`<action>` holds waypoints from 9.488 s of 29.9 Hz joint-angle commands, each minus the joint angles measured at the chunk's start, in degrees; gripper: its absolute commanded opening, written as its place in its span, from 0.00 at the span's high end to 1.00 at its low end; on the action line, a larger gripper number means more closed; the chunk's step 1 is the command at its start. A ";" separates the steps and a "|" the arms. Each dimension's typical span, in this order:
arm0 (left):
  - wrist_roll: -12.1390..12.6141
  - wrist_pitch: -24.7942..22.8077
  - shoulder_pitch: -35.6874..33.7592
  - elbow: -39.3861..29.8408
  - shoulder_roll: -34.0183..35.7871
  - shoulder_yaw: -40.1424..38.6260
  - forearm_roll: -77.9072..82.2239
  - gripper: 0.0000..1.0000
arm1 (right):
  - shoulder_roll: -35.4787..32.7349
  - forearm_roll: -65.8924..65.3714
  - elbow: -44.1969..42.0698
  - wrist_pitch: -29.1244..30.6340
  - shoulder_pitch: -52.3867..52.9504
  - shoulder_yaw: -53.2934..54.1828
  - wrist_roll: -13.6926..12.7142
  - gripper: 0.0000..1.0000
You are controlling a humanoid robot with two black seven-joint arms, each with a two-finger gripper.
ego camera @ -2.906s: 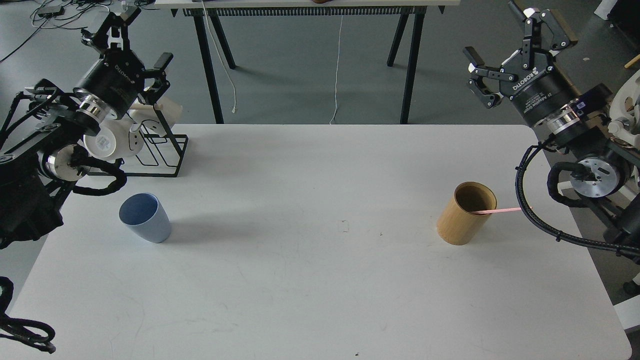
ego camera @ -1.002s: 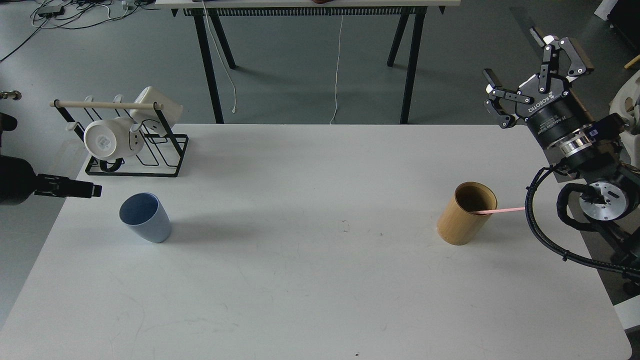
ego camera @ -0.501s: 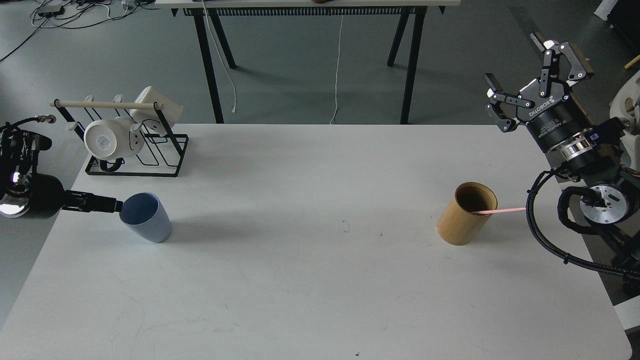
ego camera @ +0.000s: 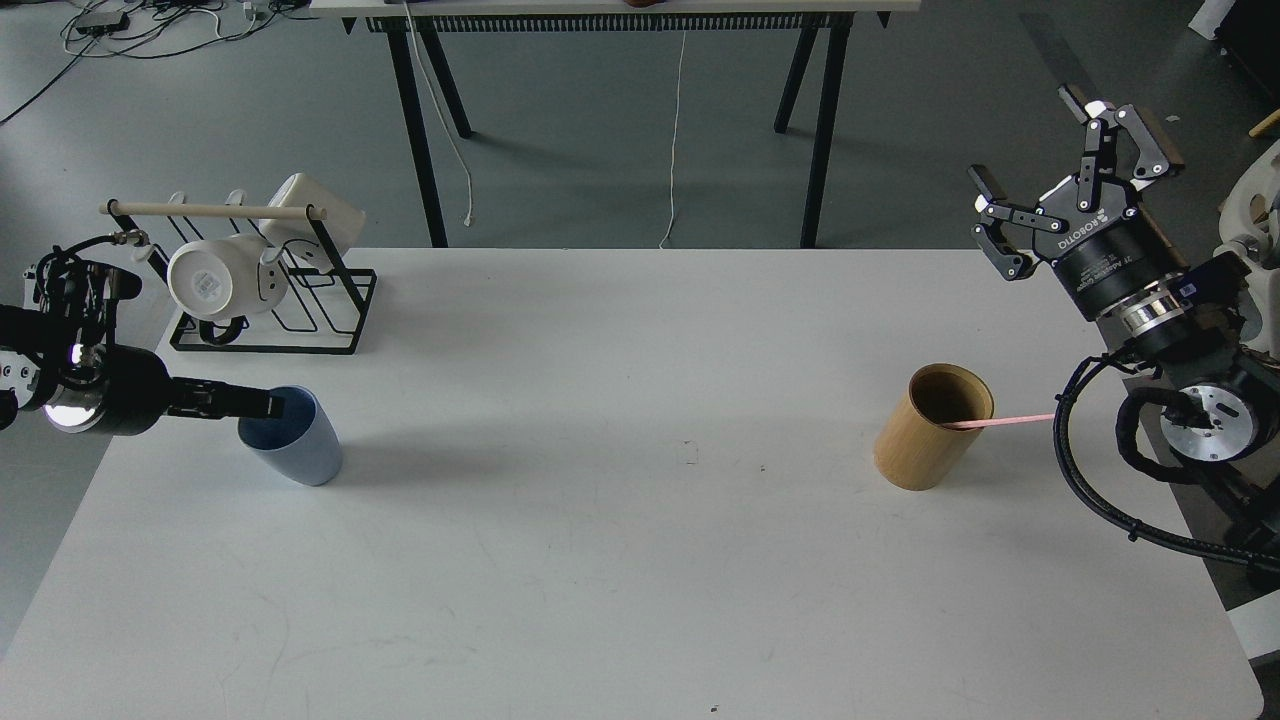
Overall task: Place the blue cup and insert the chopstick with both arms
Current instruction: 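Grasp the blue cup rim with the left gripper, then carry the blue cup toward table center and set it upright, then release the blue cup and lift the left gripper away, then reach the right gripper to the pink straw in the tan cup, then pull the pink straw up out of the tan cup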
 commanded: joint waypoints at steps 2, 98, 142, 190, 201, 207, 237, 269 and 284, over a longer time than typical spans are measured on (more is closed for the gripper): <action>0.00 0.11 0.20 0.00 -0.40 0.00 -0.21 0.04 | 0.01 0.05 -0.16 0.00 -0.13 0.55 0.00 0.05; 0.00 3.63 -13.43 18.64 -47.34 19.07 -5.92 0.92 | -5.44 1.10 -3.86 0.00 -6.20 11.36 0.00 0.06; 0.00 -1.43 3.88 5.38 -30.73 -35.32 -27.17 0.02 | -21.09 -60.83 23.21 -30.52 -10.66 9.95 0.00 0.05; 0.00 -1.43 17.34 -10.37 -26.15 -47.20 -39.58 0.01 | -12.48 -98.92 19.88 -56.00 -33.79 7.58 0.00 0.11; 0.00 -1.43 17.78 -10.10 -26.24 -47.28 -39.67 0.01 | -8.88 -100.15 16.63 -56.00 -33.27 7.66 0.00 0.30; 0.00 -1.43 18.39 -10.02 -26.07 -47.37 -39.67 0.01 | -7.64 -101.20 14.78 -56.00 -33.00 7.66 0.00 0.36; 0.00 -1.43 20.76 -10.10 -25.89 -47.64 -39.49 0.01 | -7.64 -100.76 13.63 -56.00 -30.28 7.84 0.00 0.99; 0.00 -1.43 21.55 -10.46 -25.89 -47.81 -39.58 0.01 | -23.27 -83.81 32.16 -56.00 -30.10 13.37 0.00 1.00; 0.00 -1.43 23.67 -10.72 -23.34 -50.27 -39.85 0.01 | -13.37 -80.64 27.63 -56.00 -0.51 -6.88 0.00 1.00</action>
